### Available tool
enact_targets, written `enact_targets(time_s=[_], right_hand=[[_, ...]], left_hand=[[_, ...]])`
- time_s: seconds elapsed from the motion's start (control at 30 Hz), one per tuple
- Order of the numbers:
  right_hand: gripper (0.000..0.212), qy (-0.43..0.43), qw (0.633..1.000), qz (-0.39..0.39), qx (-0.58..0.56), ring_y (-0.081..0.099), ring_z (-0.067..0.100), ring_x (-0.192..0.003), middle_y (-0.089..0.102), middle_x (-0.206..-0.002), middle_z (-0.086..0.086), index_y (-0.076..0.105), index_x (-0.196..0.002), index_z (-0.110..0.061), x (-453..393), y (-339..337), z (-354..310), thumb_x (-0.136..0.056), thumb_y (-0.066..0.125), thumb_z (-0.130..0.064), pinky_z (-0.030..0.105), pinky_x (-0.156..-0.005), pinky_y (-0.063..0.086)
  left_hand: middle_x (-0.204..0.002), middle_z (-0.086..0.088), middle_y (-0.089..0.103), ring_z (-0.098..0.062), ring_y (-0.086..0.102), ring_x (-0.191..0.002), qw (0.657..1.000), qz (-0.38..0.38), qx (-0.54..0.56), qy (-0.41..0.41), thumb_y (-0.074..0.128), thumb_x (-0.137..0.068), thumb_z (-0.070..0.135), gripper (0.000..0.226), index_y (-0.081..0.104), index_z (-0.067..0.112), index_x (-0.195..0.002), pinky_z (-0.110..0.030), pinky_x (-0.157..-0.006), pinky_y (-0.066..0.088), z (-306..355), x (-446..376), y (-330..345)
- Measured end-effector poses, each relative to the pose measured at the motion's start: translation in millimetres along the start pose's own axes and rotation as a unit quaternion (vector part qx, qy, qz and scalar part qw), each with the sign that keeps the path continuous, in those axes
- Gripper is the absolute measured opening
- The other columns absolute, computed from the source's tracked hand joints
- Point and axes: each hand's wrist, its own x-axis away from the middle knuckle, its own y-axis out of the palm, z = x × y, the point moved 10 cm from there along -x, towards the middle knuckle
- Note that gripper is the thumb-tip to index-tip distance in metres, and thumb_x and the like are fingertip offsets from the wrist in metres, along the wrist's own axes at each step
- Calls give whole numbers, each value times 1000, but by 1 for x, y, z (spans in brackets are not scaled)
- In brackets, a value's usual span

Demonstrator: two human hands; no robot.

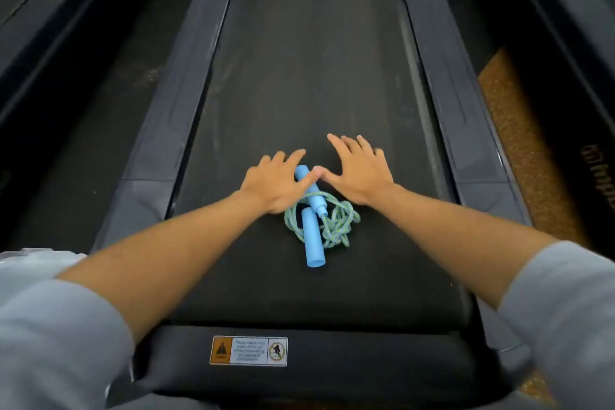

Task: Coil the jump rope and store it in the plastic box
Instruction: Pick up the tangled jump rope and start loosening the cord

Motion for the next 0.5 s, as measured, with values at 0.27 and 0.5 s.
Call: enact_targets(time_s=[0.27, 0.5], right_hand=[[55, -89, 994, -22, -60, 53, 28, -124, 66, -127, 5, 56, -140, -23, 24, -4, -9, -104, 37, -59, 46, -107, 41], [56, -119, 973, -190, -59, 62, 15, -105, 66, -116, -7, 62, -125, -27, 102, 18, -45, -91, 55, -71, 32, -92, 47]], left_hand=[[-168, 3, 24, -29, 33, -148, 987, -69, -22, 146, 22, -85, 90, 86, 22, 46, -158, -52, -111, 37, 33, 22, 23], [-168, -4, 11, -36, 37, -145, 965, -152, -113, 179, 73, -66, 81, 120, 22, 26, -159, -46, -117, 37, 40, 87, 54]])
